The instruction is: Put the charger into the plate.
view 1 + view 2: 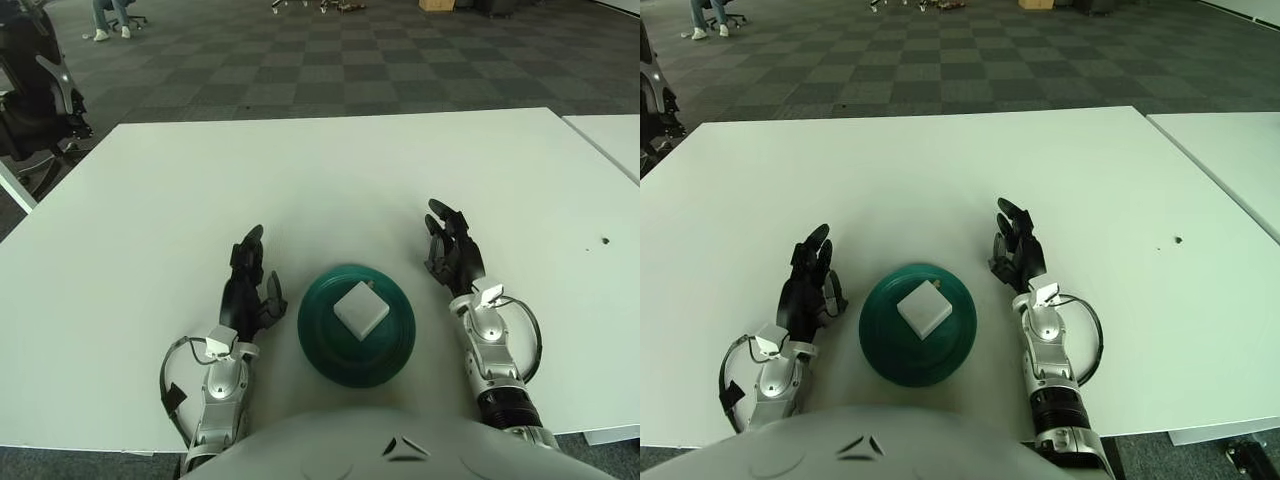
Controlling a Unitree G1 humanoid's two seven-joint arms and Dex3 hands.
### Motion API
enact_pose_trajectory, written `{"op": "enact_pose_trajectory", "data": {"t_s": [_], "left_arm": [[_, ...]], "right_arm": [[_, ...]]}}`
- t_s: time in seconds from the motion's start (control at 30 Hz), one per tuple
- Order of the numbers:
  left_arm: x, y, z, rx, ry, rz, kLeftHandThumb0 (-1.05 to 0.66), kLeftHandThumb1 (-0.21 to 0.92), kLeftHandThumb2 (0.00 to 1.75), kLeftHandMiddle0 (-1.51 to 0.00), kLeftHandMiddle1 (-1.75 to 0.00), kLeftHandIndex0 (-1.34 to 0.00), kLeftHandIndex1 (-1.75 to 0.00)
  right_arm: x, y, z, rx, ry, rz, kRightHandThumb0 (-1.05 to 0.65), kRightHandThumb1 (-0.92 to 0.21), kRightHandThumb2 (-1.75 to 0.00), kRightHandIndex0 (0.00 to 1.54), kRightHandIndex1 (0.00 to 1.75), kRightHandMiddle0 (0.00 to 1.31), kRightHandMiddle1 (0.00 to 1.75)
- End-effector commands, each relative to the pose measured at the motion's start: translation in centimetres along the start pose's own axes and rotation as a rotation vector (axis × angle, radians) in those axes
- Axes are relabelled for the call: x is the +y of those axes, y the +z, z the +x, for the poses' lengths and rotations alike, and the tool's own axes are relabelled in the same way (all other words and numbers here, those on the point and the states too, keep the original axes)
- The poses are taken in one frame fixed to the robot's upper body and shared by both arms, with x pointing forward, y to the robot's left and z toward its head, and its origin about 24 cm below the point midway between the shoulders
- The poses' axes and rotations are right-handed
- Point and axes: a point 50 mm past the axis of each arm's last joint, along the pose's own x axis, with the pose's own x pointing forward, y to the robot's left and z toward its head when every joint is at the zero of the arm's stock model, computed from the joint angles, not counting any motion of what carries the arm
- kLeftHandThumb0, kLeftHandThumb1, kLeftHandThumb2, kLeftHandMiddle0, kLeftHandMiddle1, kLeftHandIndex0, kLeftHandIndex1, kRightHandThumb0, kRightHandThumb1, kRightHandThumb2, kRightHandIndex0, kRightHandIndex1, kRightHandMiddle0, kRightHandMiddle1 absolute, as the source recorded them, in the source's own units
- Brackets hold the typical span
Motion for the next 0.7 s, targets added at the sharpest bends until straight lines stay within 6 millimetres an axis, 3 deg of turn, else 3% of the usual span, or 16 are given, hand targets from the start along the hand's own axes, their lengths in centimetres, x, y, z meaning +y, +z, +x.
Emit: {"op": "enact_pose_trajectory", "data": {"t_s": [0.0,0.67], "left_arm": [[0.3,-3.2,-2.4,0.181,0.022,0.035,-0.94,0.92,1.02,-0.14,0.00,0.00,-0.47],[0.4,-2.6,-2.4,0.164,0.076,0.077,-0.93,0.92,1.04,-0.13,0.00,0.00,-0.41]], "right_arm": [[-0.6,-4.9,-5.9,0.288,-0.049,-0.007,-0.86,-0.92,-0.86,0.24,0.01,0.00,0.59],[-0.5,-4.4,-7.2,0.385,-0.054,0.020,-0.84,-0.92,-0.88,0.25,0.01,0.00,0.57]]}}
